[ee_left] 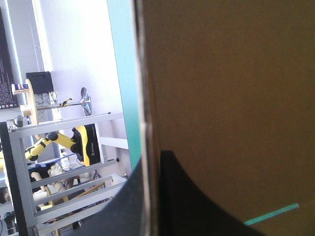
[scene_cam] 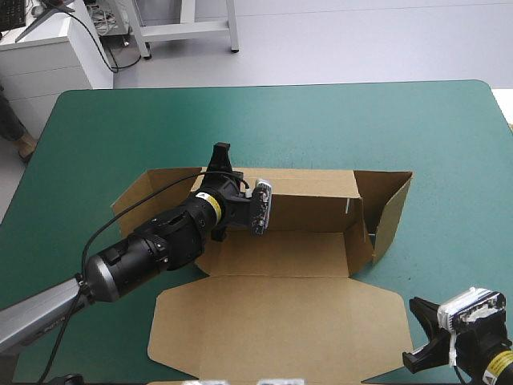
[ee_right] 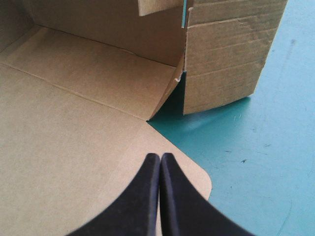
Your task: Fold the box
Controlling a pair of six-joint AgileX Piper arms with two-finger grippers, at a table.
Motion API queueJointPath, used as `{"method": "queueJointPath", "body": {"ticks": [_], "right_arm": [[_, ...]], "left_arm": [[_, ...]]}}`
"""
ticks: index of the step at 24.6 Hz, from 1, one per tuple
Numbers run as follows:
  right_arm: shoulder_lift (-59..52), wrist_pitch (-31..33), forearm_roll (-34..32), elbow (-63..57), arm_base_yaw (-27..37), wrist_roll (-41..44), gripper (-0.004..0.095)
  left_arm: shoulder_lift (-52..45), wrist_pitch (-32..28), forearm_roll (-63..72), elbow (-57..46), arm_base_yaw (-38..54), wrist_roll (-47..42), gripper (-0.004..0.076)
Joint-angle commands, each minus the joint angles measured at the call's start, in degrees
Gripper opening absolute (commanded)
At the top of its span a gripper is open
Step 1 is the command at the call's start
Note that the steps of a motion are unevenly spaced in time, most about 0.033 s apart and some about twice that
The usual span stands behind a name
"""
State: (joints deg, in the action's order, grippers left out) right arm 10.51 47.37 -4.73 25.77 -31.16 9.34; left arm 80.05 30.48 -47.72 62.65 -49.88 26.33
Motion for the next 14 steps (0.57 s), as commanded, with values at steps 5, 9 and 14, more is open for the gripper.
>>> {"method": "queueJointPath", "body": {"ticks": [5,9,14], "right_arm": [[0.6,-5.2,-3.1,1.4,0.2,0.0,0.0077],[0.6,-5.2,-3.0,1.4,0.2,0.0,0.0363],[0.6,-8.1,-1.5,1.4,0.2,0.9,0.0585]], "left_arm": [[-1.5,-2.0,-2.2,0.1,-0.5,-7.0,-0.0008],[-1.5,-2.0,-4.2,0.1,-0.5,-9.0,-0.0008],[-1.5,-2.0,-4.2,0.1,-0.5,-10.8,-0.0008]]}}
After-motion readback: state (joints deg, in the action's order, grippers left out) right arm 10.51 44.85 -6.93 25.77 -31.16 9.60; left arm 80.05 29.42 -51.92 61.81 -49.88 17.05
